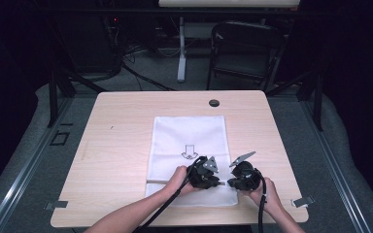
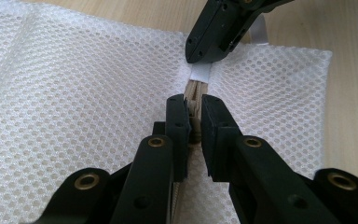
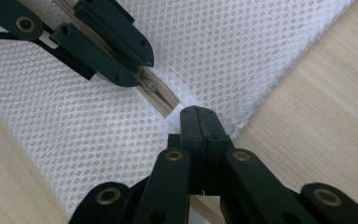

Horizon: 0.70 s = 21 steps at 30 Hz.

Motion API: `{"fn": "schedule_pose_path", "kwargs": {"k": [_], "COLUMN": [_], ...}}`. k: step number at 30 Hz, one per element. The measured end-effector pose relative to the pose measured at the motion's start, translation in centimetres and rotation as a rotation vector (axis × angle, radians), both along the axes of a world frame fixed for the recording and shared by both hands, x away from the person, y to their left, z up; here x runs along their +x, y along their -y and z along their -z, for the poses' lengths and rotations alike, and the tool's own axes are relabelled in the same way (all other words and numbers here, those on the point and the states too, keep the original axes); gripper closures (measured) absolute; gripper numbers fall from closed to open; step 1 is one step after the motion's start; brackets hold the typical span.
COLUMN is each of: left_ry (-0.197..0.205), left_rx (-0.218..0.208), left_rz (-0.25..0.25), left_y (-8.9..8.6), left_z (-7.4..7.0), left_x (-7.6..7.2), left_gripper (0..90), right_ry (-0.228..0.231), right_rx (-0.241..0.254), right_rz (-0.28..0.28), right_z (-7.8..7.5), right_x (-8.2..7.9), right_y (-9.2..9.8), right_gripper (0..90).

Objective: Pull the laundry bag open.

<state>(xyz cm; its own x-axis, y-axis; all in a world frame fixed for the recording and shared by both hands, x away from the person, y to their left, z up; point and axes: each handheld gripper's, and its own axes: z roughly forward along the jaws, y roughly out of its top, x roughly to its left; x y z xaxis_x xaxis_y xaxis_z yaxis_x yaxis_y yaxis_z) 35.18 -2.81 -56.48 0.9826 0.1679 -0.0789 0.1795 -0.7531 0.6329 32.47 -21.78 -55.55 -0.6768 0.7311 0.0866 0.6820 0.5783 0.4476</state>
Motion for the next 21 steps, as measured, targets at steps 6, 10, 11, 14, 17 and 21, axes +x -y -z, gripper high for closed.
{"fn": "schedule_pose_path", "kwargs": {"k": [6,10,11,14,17,21], "left_ry": [-0.003,-0.009,-0.009,-0.006,0.0,-0.004], "left_rx": [0.002,-0.001,-0.001,-0.003,0.006,0.003], "left_rz": [-0.006,-0.008,-0.008,-0.01,-0.014,-0.015], "left_y": [-0.4,-0.8,-0.8,-0.8,-1.1,-1.3], "left_z": [-0.1,-0.1,-0.1,-0.2,-0.2,-0.2], "left_x": [0.0,0.0,0.0,0.0,0.0,0.0], "left_gripper": [81.8,81.8,81.8,81.8,81.8,81.8], "right_ry": [-0.001,-0.001,0.0,0.0,0.0,0.001], "right_rx": [0.0,0.004,0.001,-0.001,-0.002,-0.002], "right_rz": [0.0,-0.003,-0.003,-0.002,-0.003,-0.003], "right_z": [0.0,0.0,0.0,0.0,0.0,0.0], "right_x": [0.0,0.0,0.0,0.0,0.0,0.0], "right_y": [0.0,0.0,0.0,0.0,0.0,0.0], "right_gripper": [90.0,90.0,90.0,90.0,90.0,90.0]}}
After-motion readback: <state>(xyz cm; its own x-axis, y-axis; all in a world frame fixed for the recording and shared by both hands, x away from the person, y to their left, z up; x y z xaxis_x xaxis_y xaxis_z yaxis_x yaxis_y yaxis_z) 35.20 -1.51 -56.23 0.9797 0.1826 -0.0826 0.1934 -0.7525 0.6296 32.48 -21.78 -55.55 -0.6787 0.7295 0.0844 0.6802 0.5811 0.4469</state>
